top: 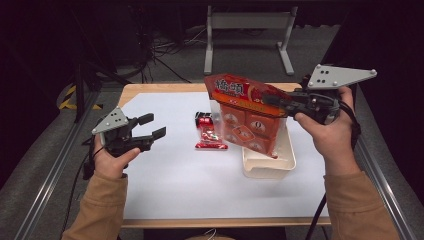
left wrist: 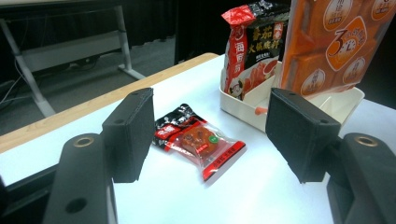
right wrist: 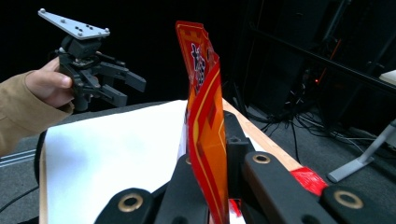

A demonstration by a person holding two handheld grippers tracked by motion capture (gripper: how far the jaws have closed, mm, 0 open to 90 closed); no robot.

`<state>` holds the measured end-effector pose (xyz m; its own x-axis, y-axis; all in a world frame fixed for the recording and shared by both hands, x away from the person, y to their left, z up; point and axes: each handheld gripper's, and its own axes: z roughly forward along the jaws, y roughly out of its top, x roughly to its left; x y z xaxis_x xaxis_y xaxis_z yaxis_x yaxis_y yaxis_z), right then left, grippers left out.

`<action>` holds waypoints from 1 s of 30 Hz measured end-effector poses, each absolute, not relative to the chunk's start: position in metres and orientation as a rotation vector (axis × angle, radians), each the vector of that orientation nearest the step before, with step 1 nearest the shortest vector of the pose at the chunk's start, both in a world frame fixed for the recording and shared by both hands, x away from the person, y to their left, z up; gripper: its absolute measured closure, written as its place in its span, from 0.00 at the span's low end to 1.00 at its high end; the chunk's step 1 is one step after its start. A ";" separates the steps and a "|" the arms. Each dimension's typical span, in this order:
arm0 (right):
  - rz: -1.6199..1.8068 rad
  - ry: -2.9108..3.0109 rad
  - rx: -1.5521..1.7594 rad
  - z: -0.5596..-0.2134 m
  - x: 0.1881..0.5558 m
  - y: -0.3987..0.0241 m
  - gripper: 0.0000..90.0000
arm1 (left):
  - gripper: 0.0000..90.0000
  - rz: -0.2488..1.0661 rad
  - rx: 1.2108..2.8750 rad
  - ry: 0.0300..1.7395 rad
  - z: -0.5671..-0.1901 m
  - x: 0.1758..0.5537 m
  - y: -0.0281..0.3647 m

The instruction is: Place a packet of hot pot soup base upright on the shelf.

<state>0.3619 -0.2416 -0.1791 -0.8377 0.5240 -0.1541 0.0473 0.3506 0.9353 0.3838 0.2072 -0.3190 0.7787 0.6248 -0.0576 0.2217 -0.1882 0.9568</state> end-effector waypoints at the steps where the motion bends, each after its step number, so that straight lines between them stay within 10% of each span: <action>1: 1.495 2.184 0.506 -0.180 0.363 -0.244 1.00 | 0.38 0.414 1.757 0.667 -0.320 0.384 0.207; 30: 1.480 2.074 0.702 -0.205 0.386 -0.280 1.00 | 0.37 0.402 1.776 0.695 -0.329 0.392 0.209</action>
